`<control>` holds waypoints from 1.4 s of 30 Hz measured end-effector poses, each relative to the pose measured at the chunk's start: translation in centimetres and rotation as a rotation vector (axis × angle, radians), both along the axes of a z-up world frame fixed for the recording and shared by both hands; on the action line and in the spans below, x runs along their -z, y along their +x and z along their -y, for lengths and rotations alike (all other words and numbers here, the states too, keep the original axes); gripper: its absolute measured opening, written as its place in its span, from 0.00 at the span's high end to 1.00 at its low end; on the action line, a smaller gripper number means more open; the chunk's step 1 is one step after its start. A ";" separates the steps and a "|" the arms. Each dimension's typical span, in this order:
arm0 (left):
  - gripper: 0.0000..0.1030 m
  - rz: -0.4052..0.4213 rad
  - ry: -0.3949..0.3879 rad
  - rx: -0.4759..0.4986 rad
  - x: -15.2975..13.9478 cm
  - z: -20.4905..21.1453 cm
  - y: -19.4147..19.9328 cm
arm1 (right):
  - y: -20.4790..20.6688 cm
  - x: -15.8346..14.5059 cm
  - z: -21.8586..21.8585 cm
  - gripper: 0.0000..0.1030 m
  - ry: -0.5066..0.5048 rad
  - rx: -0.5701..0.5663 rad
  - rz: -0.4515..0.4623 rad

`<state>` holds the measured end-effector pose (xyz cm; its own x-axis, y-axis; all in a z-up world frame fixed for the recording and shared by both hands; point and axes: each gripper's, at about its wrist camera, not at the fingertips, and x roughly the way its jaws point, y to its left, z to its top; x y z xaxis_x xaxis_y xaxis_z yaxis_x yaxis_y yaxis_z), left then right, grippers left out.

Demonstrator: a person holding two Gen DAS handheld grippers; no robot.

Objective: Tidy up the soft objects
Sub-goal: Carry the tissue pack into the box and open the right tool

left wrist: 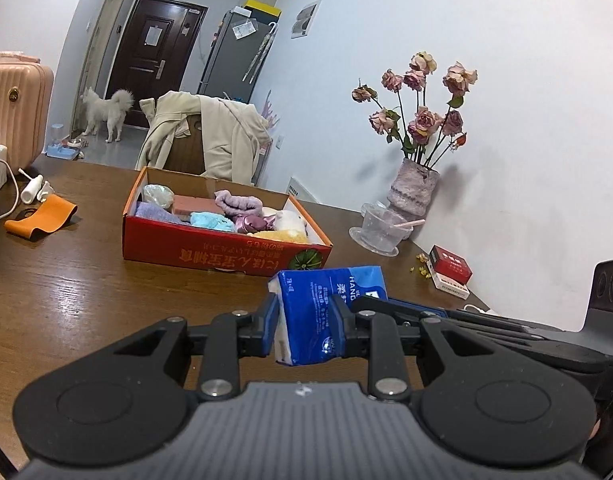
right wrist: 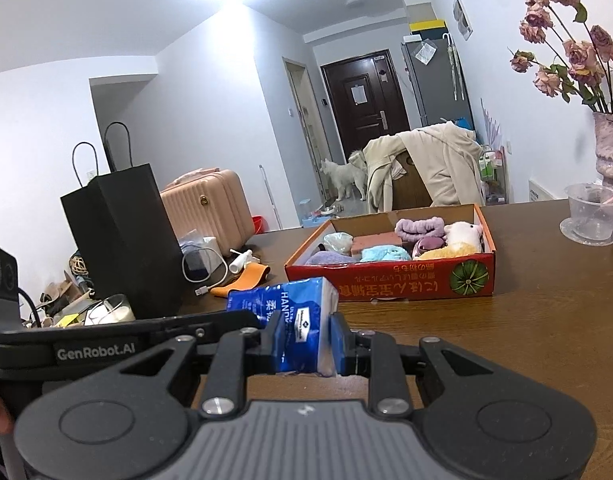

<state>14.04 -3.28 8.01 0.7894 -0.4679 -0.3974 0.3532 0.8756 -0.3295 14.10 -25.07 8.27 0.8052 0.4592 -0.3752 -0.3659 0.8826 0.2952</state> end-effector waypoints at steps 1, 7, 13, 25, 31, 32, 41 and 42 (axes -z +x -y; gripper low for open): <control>0.74 -0.004 -0.003 0.002 0.0 -0.1 0.6 | 0.5 0.0 -0.2 0.77 -0.006 0.001 0.000; 0.74 0.012 0.011 0.020 -1.3 0.3 6.4 | 5.7 -1.0 -0.1 0.77 -0.026 0.010 0.031; 0.74 0.011 0.026 0.044 -2.5 1.2 15.8 | 14.3 -2.1 0.9 0.77 -0.003 0.034 0.033; 0.74 -0.134 0.010 0.046 0.8 2.4 32.1 | 30.1 1.4 1.8 0.78 0.005 0.075 -0.067; 0.74 -0.240 0.051 0.037 5.5 4.7 37.3 | 34.6 6.2 2.2 0.84 -0.082 0.151 -0.164; 0.74 -0.262 0.070 0.045 6.5 5.2 37.9 | 35.0 7.2 2.2 0.89 -0.112 0.165 -0.185; 0.74 -0.282 0.120 0.079 8.9 6.1 38.0 | 35.4 9.7 2.1 0.89 -0.193 0.197 -0.216; 0.74 -0.274 0.127 0.076 8.5 6.2 37.7 | 35.5 9.4 2.1 0.88 -0.188 0.196 -0.216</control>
<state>51.76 -9.46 -0.48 0.6094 -0.4546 -0.6496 0.3321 0.8903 -0.3115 49.56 -27.18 -1.13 0.7639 0.2109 -0.6099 -0.1312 0.9761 0.1733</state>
